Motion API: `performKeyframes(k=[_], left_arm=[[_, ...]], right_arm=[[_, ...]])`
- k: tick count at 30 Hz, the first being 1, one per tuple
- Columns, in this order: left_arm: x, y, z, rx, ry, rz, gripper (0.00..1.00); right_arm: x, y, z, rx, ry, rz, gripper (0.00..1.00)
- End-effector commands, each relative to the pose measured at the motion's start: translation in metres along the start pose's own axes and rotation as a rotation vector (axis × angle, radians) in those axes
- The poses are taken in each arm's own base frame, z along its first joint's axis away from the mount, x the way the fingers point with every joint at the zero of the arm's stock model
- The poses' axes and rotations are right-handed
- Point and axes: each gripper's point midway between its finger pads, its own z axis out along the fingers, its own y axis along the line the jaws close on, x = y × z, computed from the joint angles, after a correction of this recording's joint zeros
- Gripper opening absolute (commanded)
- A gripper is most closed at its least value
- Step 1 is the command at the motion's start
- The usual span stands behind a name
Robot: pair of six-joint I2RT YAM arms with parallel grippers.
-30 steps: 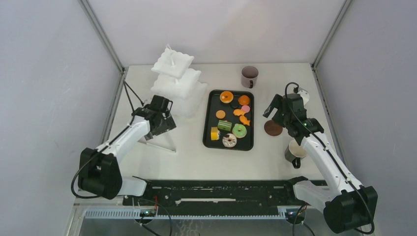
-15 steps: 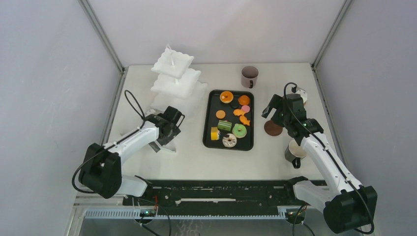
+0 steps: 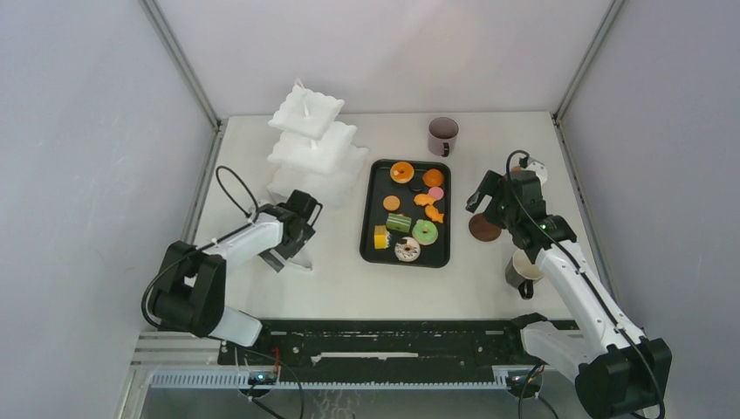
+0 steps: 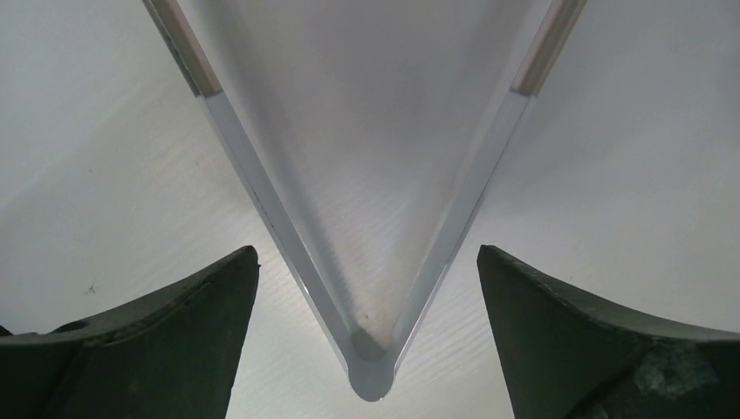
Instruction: Serve the afternoon tea
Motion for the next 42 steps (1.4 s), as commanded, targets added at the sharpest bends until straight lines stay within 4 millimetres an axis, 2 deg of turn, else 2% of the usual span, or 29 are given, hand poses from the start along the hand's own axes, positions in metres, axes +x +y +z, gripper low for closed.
performKeyframes(k=[1, 9, 17, 24, 42], left_arm=[[-0.012, 0.002, 0.013, -0.009, -0.018, -0.022, 1.00], [-0.022, -0.004, 0.019, -0.030, -0.024, -0.001, 1.00], [-0.027, 0.005, 0.023, -0.054, -0.023, -0.002, 1.00], [-0.025, 0.003, 0.024, -0.056, 0.016, 0.046, 1.00], [-0.023, -0.002, 0.024, -0.041, 0.035, 0.035, 0.99]], right_arm=[[-0.004, 0.004, -0.002, -0.025, -0.015, 0.009, 0.99], [-0.004, 0.008, -0.001, -0.040, -0.009, 0.014, 0.99], [-0.003, 0.008, -0.001, -0.042, -0.007, 0.019, 0.99], [-0.003, 0.009, -0.001, -0.048, -0.002, 0.020, 0.99], [-0.002, 0.011, -0.001, -0.056, 0.001, 0.019, 0.99]])
